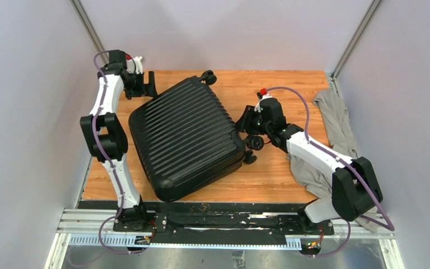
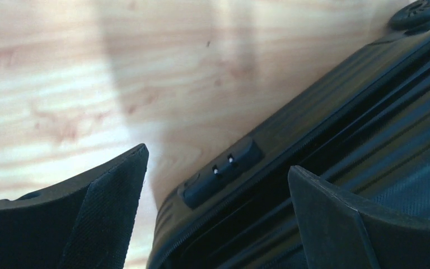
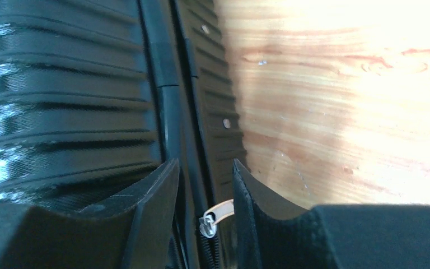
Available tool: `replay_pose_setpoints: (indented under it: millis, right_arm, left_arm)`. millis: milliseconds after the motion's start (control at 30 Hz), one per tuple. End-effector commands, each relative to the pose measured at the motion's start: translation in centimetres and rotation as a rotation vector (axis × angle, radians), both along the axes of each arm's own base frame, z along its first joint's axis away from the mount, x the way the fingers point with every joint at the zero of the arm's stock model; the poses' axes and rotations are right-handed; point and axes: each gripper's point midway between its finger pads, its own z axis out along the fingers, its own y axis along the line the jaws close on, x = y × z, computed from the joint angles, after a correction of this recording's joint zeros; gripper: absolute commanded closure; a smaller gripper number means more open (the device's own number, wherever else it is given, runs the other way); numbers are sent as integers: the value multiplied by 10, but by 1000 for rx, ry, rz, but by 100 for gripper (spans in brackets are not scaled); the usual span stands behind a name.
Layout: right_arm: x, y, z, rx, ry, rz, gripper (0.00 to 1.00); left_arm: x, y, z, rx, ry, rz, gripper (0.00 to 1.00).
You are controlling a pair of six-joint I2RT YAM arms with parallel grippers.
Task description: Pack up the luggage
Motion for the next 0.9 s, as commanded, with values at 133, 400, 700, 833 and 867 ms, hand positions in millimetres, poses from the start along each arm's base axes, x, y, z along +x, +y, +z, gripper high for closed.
replay_pose_setpoints:
  millis: [133, 400, 700, 833, 867]
  right_arm:
    - [-22, -57, -48, -194, 142, -136, 52]
    - [-5, -77, -14, -246, 48, -161, 43]
    - [-6, -79, -13, -239, 55, -150, 43]
    - [-9, -80, -13, -236, 56, -144, 43]
    - [-10, -80, -13, -233, 58, -142, 43]
  left_arm:
    - [-100, 23, 3, 215, 104, -43, 0]
    - [-104, -10, 89, 189, -116, -47, 0]
    - [-167, -21, 108, 483, -138, -172, 0]
    - [-211, 26, 129, 711, -172, -102, 0]
    - [-221, 36, 138, 755, -189, -78, 0]
